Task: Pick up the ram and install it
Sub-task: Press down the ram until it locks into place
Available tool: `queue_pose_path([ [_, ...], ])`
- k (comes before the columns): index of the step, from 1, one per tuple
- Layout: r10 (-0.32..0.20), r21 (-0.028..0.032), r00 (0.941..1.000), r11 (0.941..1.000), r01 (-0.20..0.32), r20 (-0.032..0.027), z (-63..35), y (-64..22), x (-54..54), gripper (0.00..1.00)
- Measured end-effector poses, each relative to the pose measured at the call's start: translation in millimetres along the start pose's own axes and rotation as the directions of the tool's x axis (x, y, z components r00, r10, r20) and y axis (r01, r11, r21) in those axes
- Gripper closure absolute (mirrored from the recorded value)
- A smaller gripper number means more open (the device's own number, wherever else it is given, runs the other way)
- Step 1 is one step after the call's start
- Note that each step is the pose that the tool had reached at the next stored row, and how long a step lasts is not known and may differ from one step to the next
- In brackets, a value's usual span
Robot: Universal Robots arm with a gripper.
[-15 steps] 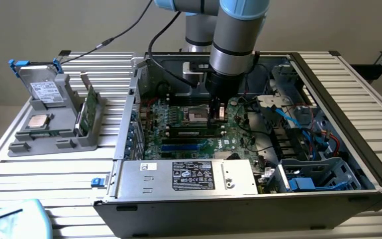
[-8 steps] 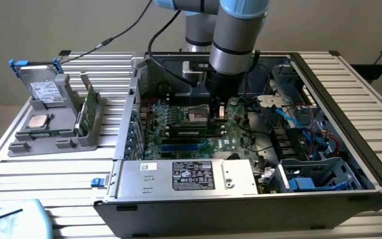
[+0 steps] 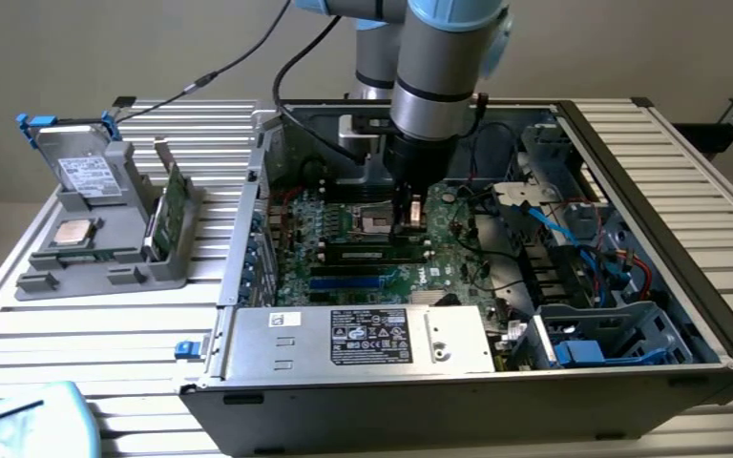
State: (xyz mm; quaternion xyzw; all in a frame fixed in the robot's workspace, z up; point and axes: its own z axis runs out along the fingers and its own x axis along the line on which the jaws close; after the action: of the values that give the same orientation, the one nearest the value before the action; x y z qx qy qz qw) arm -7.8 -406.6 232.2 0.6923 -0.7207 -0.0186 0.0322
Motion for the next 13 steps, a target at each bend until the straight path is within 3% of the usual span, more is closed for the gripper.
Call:
queue_pose_path([
  [13,0.0,0.0202,1.0,0.9998,0.0,-0.0007,2.0,28.0,1.1,0.87],
])
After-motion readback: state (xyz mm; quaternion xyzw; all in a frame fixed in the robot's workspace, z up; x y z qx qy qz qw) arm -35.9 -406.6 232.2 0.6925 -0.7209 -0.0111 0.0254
